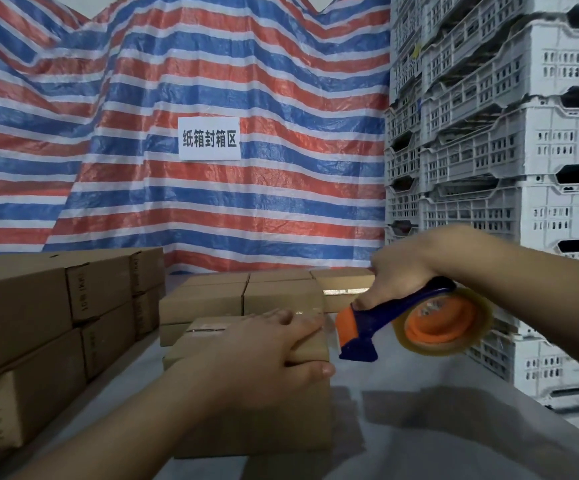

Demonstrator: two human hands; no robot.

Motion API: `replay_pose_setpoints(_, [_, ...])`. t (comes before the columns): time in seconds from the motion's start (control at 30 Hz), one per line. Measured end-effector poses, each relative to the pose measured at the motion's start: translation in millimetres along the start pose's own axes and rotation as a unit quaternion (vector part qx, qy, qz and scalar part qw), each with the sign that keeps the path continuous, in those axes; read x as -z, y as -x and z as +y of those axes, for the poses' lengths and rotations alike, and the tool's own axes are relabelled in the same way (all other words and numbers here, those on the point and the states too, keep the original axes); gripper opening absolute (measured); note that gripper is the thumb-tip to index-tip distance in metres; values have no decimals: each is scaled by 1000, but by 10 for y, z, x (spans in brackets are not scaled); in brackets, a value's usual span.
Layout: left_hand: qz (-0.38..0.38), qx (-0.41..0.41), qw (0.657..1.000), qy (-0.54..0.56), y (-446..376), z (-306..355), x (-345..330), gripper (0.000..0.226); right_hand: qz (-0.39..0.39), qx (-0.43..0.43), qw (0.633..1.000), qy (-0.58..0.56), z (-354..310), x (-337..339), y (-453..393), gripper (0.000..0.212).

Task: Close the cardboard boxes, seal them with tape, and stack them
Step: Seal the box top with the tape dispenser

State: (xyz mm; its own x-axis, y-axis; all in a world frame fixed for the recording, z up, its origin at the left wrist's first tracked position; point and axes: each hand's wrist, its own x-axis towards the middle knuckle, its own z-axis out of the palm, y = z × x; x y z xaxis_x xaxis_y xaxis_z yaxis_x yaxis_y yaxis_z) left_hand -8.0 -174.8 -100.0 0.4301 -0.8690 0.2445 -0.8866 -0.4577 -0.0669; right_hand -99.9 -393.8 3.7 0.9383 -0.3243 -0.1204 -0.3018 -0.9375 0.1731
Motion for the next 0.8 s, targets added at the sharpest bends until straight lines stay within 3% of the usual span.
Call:
replay_pose_setpoints(0.13, [-1, 6, 1000, -9, -26, 14, -9, 67, 59, -21, 990, 123, -321, 101, 105, 43])
replay_pose_setpoints(0.23, [6, 2, 1000, -10, -26, 6, -21, 67, 57, -25, 934, 351, -387, -201, 69, 32])
replay_pose_setpoints(0.27, [6, 5, 1000, -16, -21, -11, -23, 71, 53, -24, 927, 371, -352, -350, 36, 33])
replay_pose_setpoints(0.37, [5, 15, 999, -28, -10, -15, -37, 83, 100, -45, 946, 306, -117, -677, 38, 41])
replay_pose_setpoints(0.53, [8, 16, 1000, -25, 0, -6, -11, 78, 203, -140, 961, 123, 135, -1214, 57, 58])
replay_pose_setpoints(0.67, [-1, 8, 1000, -28, 20, 21, 3, 74, 218, -191, 956, 51, 167, -1470, 118, 59])
replay_pose_setpoints(0.8, [-6, 11, 1000, -29, 28, 40, 44, 72, 184, -196, 963, 16, 121, -1548, 176, 58])
